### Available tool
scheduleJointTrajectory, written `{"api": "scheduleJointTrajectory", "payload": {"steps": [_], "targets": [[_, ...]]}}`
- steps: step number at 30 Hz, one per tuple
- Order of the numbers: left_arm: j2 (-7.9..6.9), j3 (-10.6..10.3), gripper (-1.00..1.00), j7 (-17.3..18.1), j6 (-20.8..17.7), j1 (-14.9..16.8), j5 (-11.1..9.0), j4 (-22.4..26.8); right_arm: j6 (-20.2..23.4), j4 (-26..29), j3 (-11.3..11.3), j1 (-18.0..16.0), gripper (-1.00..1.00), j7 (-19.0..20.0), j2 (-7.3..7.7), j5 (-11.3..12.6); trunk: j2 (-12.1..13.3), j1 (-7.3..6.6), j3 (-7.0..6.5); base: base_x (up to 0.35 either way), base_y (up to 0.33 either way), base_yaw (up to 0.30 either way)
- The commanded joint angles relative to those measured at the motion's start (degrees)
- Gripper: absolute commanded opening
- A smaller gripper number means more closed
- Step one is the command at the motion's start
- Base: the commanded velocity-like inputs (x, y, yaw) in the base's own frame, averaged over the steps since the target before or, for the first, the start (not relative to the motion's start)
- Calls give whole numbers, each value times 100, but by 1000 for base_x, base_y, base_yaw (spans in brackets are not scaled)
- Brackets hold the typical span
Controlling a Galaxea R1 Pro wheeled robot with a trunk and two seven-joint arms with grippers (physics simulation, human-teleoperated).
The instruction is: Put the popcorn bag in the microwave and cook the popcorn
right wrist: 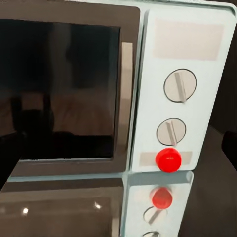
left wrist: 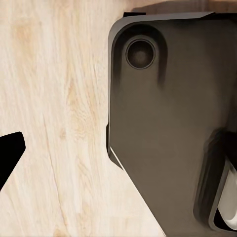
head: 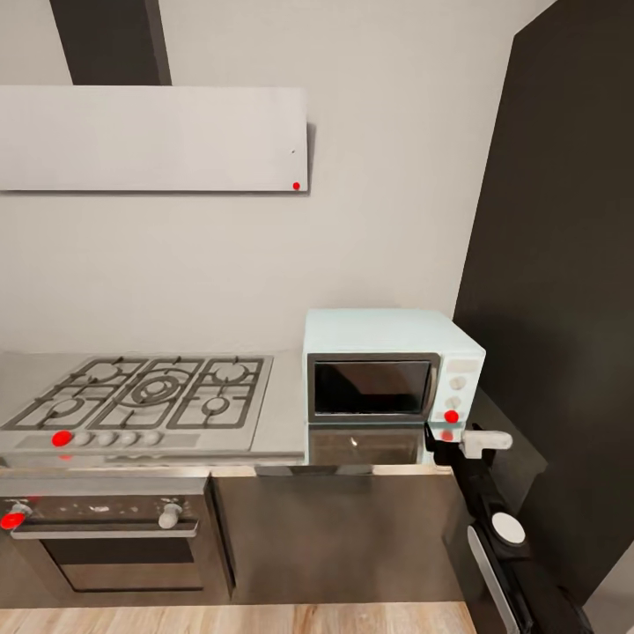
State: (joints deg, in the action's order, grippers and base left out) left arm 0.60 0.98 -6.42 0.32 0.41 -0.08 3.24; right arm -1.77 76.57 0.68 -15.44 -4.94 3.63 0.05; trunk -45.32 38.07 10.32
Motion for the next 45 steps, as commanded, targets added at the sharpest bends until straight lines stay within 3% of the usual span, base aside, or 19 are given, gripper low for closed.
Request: {"api": "scheduleJointTrajectory", "payload": {"steps": [1,11,26,45], "targets": [[2,8,100,-18,3,3,-1,1,5,-2,-7,-21,100,-24,15,2,-6,1,8,2,0,0],[2,16,100,-22,4,3,-1,1,36,-2,7,-53,100,-33,151,4,-6,1,8,148,-34,0],[2,16,100,-25,12,3,-1,1,289,-2,64,-55,100,-25,155,4,-6,1,8,206,-30,0],[2,16,100,-26,12,3,-1,1,283,-66,64,-55,100,-25,155,8,-6,1,8,80,0,0]]}}
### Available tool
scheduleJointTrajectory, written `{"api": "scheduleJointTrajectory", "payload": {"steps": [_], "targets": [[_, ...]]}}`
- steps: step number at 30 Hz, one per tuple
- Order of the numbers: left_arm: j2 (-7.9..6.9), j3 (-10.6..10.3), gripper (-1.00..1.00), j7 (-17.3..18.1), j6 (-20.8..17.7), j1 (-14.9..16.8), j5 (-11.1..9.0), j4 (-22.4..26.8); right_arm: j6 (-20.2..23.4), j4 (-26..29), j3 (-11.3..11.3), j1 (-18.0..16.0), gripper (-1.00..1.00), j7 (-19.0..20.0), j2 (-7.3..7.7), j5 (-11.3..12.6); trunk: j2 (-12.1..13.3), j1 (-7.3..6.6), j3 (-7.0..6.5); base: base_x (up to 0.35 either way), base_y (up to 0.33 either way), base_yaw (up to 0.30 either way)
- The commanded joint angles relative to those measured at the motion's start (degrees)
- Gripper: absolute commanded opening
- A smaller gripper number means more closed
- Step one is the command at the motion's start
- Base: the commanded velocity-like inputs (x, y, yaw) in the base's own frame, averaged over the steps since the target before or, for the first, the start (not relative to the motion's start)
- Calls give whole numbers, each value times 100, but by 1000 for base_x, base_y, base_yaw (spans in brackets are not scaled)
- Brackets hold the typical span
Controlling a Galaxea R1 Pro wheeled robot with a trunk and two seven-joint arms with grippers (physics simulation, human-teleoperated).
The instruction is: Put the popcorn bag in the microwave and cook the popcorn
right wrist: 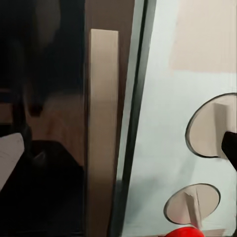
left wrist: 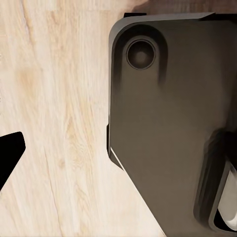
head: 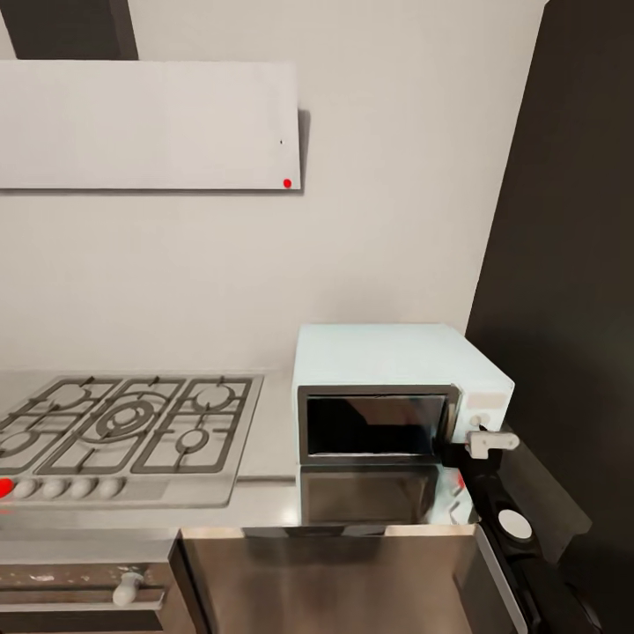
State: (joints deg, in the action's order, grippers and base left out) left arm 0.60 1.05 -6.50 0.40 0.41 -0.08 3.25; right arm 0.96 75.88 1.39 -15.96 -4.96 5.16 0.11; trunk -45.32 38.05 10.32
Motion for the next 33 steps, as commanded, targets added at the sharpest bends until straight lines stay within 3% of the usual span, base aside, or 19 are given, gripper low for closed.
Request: {"api": "scheduleJointTrajectory", "payload": {"steps": [1,14,15,33], "targets": [[2,9,100,-17,4,3,-1,1,7,-10,-7,-3,100,-23,3,3,-6,4,8,163,0,0],[2,9,100,-18,4,3,-1,1,-8,-54,-7,-3,100,-23,3,5,-6,4,8,14,0,0],[2,9,100,-18,4,3,-1,1,-8,-55,-7,-3,-100,-23,3,5,-6,4,8,0,0,0],[2,9,100,-15,1,3,-1,1,-8,-56,-7,-3,-100,-23,3,3,-6,4,8,0,0,0]]}}
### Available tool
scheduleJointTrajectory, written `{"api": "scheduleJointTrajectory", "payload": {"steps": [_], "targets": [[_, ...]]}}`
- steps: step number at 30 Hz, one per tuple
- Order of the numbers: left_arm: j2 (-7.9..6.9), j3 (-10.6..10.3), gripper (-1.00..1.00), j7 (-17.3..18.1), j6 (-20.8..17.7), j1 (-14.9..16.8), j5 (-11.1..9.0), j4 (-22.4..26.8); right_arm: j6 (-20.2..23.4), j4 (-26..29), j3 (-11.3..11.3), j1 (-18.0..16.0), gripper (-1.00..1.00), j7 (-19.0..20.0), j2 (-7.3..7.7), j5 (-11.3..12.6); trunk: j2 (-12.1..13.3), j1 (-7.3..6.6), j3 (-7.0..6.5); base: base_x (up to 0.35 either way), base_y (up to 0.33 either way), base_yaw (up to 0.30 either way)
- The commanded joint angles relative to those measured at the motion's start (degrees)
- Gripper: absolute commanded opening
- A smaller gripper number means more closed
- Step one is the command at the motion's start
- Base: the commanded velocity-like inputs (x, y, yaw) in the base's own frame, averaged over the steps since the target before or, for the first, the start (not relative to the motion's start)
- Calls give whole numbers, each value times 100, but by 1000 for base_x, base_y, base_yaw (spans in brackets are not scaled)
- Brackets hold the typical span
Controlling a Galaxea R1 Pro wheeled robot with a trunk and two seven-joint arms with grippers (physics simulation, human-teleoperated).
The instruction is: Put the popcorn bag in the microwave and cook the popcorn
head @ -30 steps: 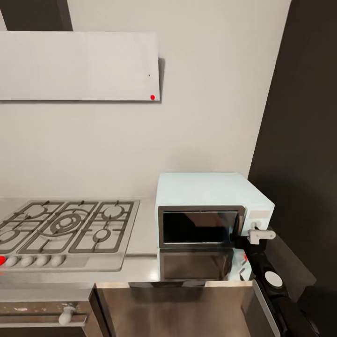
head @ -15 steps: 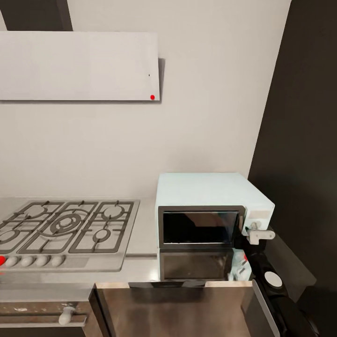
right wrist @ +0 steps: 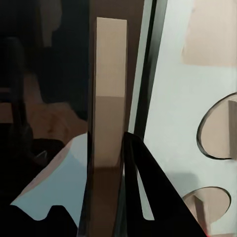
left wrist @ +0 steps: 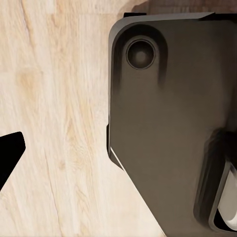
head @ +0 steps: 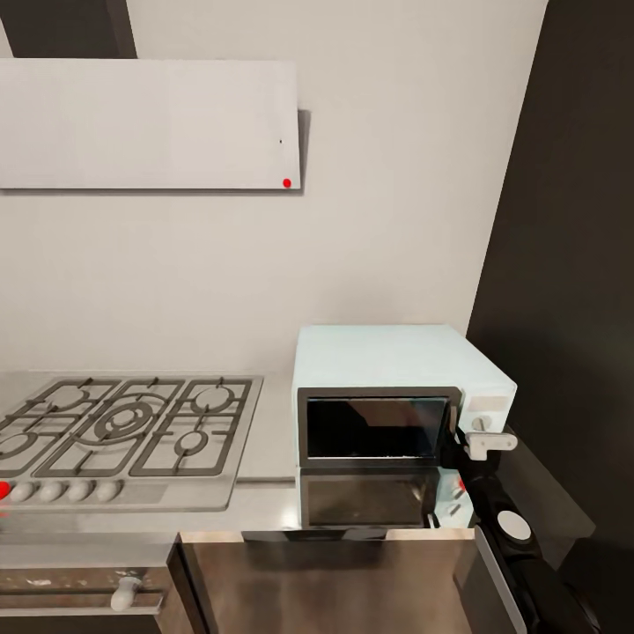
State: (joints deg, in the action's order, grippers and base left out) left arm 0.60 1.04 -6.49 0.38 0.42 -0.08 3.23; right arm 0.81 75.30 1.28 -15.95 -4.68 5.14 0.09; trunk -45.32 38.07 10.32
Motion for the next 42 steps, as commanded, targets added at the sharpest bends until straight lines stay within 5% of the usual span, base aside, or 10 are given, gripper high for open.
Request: {"api": "scheduleJointTrajectory", "payload": {"steps": [1,16,21,40,41,42], "targets": [[2,10,100,-18,4,2,-1,2,7,3,4,-4,-100,-51,5,4,-6,1,9,-7,0,0],[11,15,100,-19,10,2,-1,2,-44,-1,-16,-4,-100,-7,3,5,-6,1,9,-208,0,0],[47,21,100,-19,8,2,-1,2,-87,-6,-165,4,-100,49,142,17,-7,1,9,0,0,0],[90,28,100,-19,15,2,-1,2,-538,-197,-37,4,-100,813,207,24,-7,1,9,-90,0,0],[90,28,100,-19,15,2,-1,2,-538,-6,-93,4,-100,11,207,17,-7,1,9,-16,0,0],[90,28,100,-19,15,2,-1,2,-538,-6,-93,4,-100,11,207,17,-7,1,9,-8,0,0]]}}
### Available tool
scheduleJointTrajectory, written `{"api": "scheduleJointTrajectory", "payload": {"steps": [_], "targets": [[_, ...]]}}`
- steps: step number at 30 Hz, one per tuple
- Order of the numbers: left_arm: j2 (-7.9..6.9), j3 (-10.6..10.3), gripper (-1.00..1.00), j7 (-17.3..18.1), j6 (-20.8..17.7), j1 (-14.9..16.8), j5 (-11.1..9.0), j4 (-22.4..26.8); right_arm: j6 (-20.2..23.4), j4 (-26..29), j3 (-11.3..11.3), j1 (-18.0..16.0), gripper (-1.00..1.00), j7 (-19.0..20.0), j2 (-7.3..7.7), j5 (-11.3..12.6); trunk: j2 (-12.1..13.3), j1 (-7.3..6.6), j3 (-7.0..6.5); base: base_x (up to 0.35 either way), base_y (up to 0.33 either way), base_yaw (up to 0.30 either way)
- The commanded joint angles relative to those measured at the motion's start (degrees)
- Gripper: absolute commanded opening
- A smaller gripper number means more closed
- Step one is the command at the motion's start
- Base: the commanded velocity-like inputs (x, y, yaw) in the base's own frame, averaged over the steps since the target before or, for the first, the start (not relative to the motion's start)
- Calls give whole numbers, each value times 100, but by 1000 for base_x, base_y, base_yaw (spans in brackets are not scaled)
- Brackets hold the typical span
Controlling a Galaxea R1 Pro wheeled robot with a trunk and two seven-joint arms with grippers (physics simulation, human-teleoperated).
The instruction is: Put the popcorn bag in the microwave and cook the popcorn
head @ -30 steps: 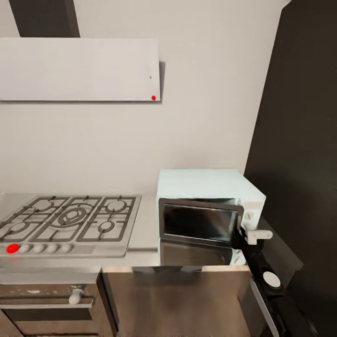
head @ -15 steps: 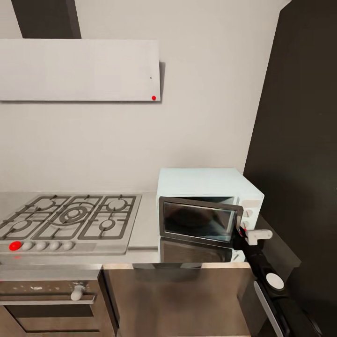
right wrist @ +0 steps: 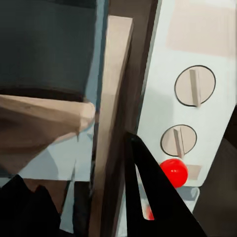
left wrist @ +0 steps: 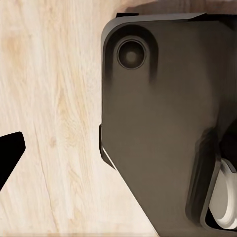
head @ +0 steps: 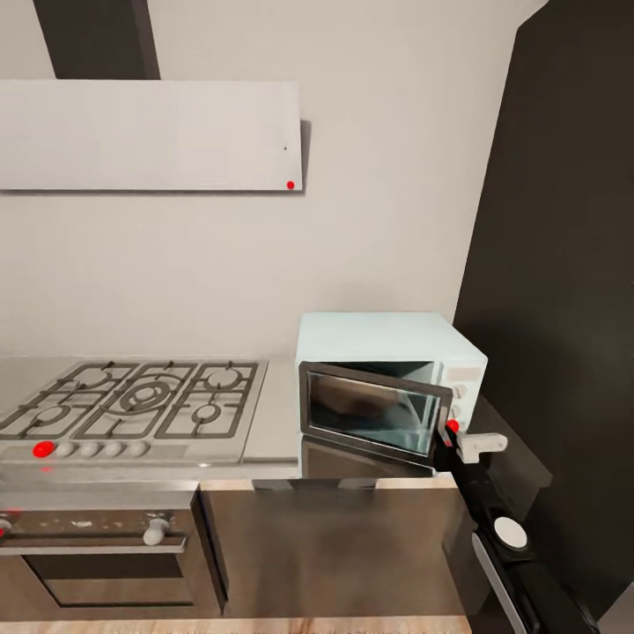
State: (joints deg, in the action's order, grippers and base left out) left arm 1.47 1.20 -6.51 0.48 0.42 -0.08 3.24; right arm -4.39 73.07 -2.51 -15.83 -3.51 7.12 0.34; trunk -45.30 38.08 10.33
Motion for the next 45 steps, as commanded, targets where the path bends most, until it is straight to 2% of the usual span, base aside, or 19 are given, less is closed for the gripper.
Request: {"api": "scheduleJointTrajectory", "payload": {"steps": [1,7,8,24,35,45], "targets": [[2,12,100,-17,5,2,-1,2,-18,216,287,-8,-100,-106,9,-8,-8,0,8,-5,0,0],[2,12,100,-17,5,2,-1,2,-21,216,287,-7,-100,-106,9,-8,-8,0,8,-105,77,0],[2,12,100,-17,5,2,-1,2,-23,216,287,-7,100,-106,9,-8,-8,0,8,-30,24,0],[2,12,100,-24,5,2,-1,2,-27,216,287,-7,100,-96,9,-8,-8,0,8,-3,-3,0],[2,16,100,-43,5,2,-1,2,-26,216,283,-7,100,-71,9,-8,-8,0,8,-140,-225,0],[-6,20,100,-44,13,2,-1,2,-33,216,278,-7,100,-62,9,-8,-8,0,8,34,-112,0]]}}
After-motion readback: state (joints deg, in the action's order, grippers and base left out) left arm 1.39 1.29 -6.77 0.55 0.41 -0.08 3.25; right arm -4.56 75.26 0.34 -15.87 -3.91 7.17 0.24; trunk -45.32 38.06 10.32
